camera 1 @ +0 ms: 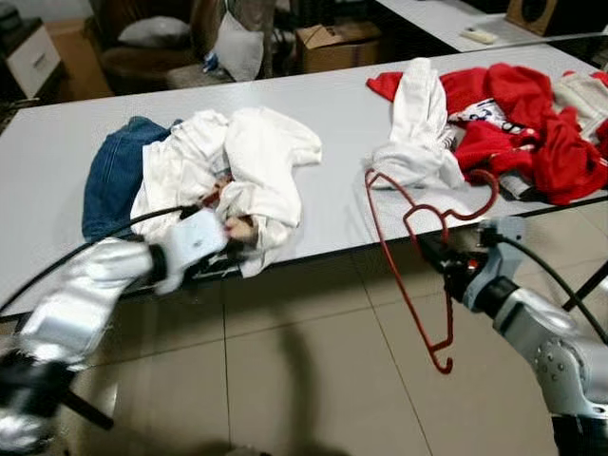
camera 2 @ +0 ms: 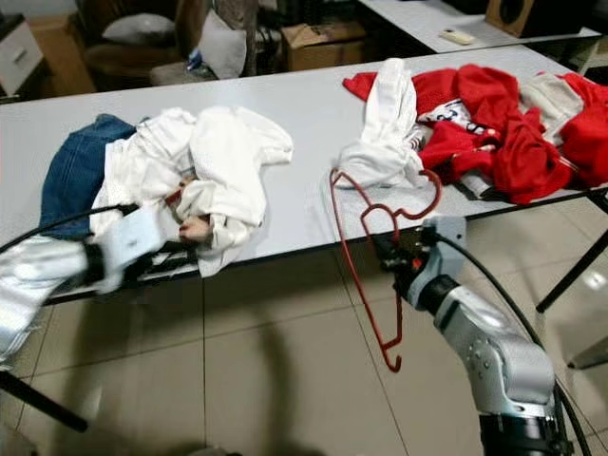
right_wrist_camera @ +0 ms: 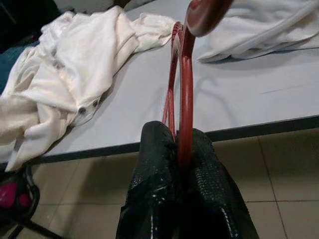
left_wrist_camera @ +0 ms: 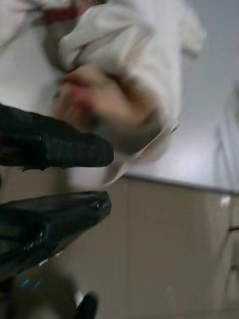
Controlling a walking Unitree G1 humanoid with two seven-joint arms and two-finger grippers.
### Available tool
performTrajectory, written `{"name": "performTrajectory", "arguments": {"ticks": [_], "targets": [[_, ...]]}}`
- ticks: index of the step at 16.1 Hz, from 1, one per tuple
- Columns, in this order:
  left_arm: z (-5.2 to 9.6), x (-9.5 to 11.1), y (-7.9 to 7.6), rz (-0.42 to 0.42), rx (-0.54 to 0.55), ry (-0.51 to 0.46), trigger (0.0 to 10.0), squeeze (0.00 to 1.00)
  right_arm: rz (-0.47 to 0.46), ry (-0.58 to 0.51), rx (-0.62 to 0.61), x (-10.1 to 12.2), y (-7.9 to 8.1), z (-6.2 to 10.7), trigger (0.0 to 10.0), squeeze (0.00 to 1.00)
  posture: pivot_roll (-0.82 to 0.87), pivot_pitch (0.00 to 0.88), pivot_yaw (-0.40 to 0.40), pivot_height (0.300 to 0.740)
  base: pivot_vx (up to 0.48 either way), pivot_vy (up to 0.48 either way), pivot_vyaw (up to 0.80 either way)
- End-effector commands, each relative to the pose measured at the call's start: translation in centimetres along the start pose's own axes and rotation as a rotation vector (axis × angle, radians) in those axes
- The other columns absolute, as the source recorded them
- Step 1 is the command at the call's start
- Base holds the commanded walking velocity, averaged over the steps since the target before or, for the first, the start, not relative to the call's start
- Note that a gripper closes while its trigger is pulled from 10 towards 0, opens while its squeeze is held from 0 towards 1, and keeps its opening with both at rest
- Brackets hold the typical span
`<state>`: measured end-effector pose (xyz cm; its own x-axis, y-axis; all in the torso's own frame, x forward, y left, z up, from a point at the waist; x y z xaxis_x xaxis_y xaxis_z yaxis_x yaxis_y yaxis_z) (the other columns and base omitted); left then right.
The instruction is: Hang hanger
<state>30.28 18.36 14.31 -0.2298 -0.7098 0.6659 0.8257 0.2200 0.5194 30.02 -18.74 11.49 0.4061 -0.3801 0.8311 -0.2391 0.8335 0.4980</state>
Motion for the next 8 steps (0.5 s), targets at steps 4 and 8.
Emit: {"name": "performTrajectory", "arguments": {"ticks": [4,8], "targets": [[0.9,4.0,4.2,0.016,0.195,-0.190,10.0,1.00,0.046,0.038,0.000,-0.9,0.6,0.1,10.0,0.00,-0.12,0.000,0.052,0.740,0.000,0.000,0.00],[-2.3,2.5,8.4,0.123,0.446,-0.132,10.0,0.00,-0.010,0.051,0.068,-1.9,2.0,0.3,10.0,0.00,-0.14,0.000,0.073,0.740,0.000,0.000,0.00]]}}
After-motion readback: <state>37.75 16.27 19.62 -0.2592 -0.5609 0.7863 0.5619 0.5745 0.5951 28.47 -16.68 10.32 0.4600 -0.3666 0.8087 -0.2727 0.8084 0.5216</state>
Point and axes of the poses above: a point about 5 cm out from each wrist's last joint towards the gripper, its own z axis pointing back from the gripper into the wrist, its own x axis along the axis of the wrist's last joint, y = z × x, the point moved 3 cm from there along -z, pointing out of the wrist towards the gripper, and after that the axes turned 12 degrees about -z, right-handed, at the moved point
